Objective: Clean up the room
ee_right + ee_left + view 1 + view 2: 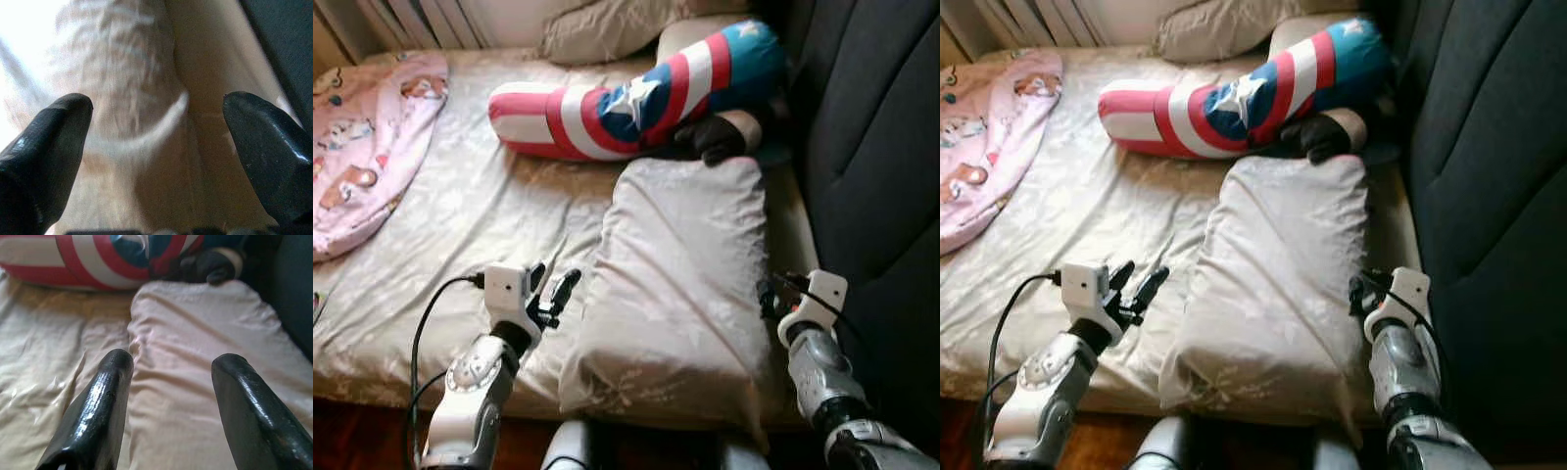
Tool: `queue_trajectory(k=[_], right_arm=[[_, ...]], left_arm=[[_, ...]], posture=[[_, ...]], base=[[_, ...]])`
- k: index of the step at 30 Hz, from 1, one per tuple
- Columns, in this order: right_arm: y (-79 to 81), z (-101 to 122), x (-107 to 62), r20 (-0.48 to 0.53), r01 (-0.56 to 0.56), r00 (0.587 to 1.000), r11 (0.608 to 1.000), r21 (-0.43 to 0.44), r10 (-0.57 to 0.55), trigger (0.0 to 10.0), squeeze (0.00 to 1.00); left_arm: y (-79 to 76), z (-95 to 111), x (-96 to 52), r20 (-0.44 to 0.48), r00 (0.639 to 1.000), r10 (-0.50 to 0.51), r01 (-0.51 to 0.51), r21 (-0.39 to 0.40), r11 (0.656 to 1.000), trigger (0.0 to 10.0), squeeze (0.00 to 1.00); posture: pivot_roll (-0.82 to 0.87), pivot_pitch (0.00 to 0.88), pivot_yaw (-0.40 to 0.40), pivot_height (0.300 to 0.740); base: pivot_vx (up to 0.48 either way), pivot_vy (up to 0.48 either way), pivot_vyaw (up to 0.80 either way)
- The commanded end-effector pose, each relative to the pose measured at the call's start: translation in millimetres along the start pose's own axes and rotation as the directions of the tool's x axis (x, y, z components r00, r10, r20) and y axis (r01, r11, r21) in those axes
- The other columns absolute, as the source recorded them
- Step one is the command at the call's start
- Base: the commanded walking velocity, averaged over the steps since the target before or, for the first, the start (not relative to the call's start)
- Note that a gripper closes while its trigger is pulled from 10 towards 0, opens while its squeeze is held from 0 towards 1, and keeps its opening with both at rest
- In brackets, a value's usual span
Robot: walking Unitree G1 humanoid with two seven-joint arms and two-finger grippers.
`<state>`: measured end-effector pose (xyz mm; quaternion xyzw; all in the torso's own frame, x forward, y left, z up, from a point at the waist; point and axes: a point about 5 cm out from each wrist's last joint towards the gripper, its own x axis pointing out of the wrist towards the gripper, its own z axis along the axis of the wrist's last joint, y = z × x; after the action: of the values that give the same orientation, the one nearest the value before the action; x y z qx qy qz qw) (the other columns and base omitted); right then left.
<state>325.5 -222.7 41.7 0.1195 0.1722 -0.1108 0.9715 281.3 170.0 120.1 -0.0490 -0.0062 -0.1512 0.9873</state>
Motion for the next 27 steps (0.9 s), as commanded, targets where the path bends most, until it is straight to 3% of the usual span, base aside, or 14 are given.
queue_trajectory(k=[1, 10, 11, 12, 18, 24, 27], right_arm=[[0.1, -9.7, -0.9, -0.056, 0.005, 0.998, 1.0, 0.017, -0.004, 10.0, 1.0], [-10.1, -25.3, -5.2, -0.149, 0.011, 0.989, 0.999, 0.05, -0.003, 10.0, 1.0], [-9.6, -26.4, -5.7, -0.152, -0.01, 0.988, 0.996, 0.083, 0.023, 10.0, 0.06], [-9.3, -27.4, -6.0, -0.157, -0.023, 0.987, 0.996, 0.09, 0.037, 10.0, 0.0], [-8.6, -37.2, -9.3, -0.215, -0.079, 0.972, 0.992, 0.101, 0.099, 10.0, 0.0], [-3.7, -34.5, -9.4, -0.177, -0.162, 0.965, 0.969, 0.188, 0.195, 10.0, 0.0], [-3.6, -37.0, -10.5, -0.191, -0.175, 0.959, 0.966, 0.188, 0.211, 10.0, 0.0]], left_arm=[[2.0, -2.4, -9.0, -0.035, 0.999, -0.005, 0.005, 0.002, 1.0, 10.0, 0.0], [4.1, 0.4, -15.5, -0.061, 0.998, -0.012, 0.013, 0.01, 1.0, 10.0, 0.0], [4.3, 1.0, -15.7, -0.064, 0.998, -0.014, 0.014, 0.011, 1.0, 10.0, 0.0], [4.4, 1.4, -15.6, -0.064, 0.998, -0.014, 0.015, 0.011, 1.0, 10.0, 0.0], [2.9, 3.5, -15.6, -0.071, 0.997, -0.02, 0.021, 0.013, 1.0, 10.0, 0.0], [3.8, 5.3, -16.3, -0.073, 0.997, -0.017, 0.018, 0.014, 1.0, 10.0, 0.0], [3.9, 5.2, -16.6, -0.074, 0.997, -0.016, 0.017, 0.013, 1.0, 10.0, 0.0]], posture=[[0.09, 0.302, 0.117, 0.663], [0.1, 0.32, 0.141, 0.663], [0.11, 0.32, 0.145, 0.663], [0.11, 0.319, 0.146, 0.663], [0.11, 0.315, 0.153, 0.663], [0.12, 0.305, 0.155, 0.663], [0.11, 0.303, 0.156, 0.663]], base=[[0.0, 0.0, 0.0], [0.0, 0.0, 0.0], [0.0, 0.0, 0.0], [0.0, 0.0, 0.0], [0.0, 0.0, 0.0], [0.0, 0.0, 0.0], [0.0, 0.0, 0.0]])
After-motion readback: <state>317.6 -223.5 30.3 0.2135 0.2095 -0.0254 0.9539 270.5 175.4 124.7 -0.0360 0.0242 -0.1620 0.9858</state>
